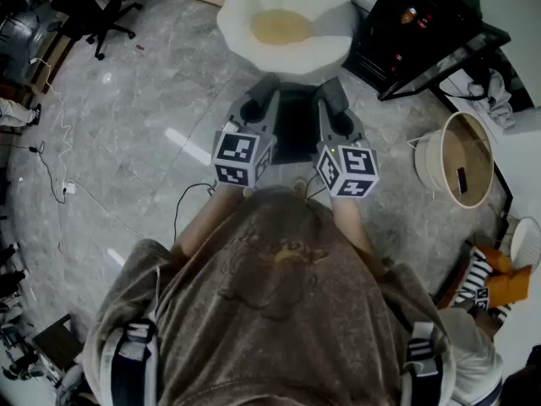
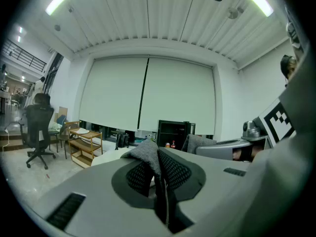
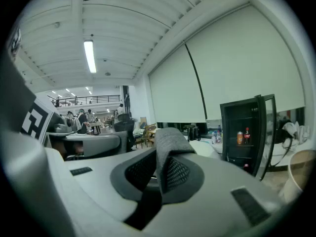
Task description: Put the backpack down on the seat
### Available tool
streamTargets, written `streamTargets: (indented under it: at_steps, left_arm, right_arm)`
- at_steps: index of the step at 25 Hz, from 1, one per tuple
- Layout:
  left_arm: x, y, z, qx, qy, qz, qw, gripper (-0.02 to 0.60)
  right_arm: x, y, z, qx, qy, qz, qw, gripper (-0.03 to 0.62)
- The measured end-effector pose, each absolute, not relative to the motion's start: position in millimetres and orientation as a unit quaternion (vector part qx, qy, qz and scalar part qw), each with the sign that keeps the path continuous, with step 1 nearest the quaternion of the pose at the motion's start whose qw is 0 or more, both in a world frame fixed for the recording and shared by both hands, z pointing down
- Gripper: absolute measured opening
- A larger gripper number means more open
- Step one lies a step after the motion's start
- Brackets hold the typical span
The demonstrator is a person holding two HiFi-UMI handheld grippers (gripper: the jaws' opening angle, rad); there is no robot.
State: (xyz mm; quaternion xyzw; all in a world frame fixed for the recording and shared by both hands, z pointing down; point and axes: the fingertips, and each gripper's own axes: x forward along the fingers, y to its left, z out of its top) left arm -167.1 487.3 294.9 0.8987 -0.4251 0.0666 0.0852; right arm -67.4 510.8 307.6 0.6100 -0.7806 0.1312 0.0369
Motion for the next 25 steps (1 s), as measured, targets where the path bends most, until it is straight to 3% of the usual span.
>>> streamTargets:
  at_steps: [25]
  left_arm:
    - [-112,454,302,0.876,-0.468,0.073,0.094,0.028]
  right_arm:
    - [-19,477,316,0.537,-0.828,0.16,0.026,0.028]
